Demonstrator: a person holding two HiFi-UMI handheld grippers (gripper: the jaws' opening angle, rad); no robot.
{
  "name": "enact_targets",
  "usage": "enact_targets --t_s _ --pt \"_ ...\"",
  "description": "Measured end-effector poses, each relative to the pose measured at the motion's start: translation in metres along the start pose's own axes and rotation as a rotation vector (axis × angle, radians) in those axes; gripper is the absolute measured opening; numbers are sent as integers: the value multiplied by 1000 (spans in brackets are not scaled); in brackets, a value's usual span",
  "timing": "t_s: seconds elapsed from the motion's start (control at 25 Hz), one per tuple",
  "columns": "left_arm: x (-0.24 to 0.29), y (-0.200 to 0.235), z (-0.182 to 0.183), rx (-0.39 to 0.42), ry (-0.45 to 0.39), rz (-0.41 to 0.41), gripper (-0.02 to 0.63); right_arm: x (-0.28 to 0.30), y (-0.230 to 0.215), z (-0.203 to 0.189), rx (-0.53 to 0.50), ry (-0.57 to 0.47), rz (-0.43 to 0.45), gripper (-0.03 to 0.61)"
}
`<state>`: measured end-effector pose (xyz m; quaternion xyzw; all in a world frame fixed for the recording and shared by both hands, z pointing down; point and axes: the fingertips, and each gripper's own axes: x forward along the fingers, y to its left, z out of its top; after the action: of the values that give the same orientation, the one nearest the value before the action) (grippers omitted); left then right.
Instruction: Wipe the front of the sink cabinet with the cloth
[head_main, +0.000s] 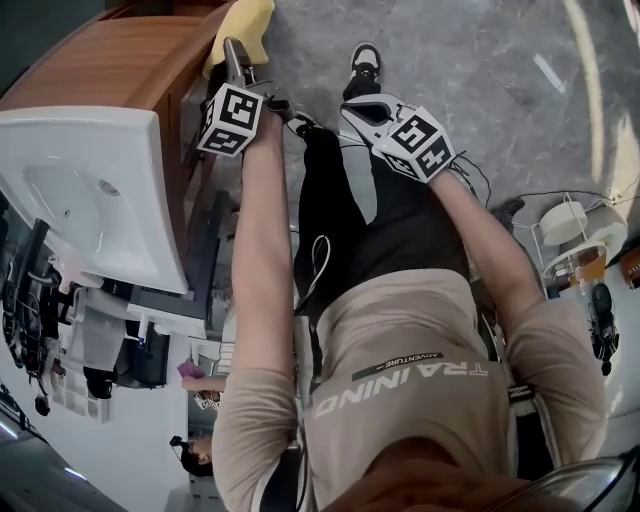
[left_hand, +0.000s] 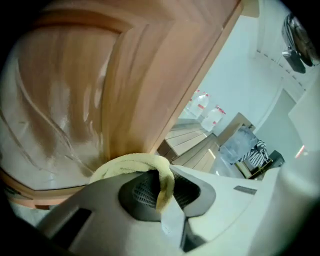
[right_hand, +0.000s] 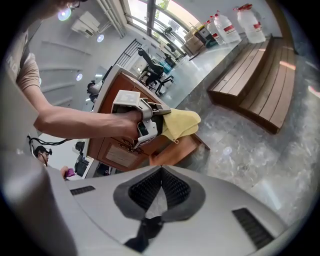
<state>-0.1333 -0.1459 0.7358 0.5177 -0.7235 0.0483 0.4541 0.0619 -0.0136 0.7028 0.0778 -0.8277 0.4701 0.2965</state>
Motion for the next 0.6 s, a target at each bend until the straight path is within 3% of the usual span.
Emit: enact_targets --t_s 0.28,0.6 --pt "-32 -49 29 34 -47 -136 40 -5 21 4 -59 20 -12 12" --pt "-126 -75 30 54 -32 -222 40 -36 67 16 -138 11 -85 12"
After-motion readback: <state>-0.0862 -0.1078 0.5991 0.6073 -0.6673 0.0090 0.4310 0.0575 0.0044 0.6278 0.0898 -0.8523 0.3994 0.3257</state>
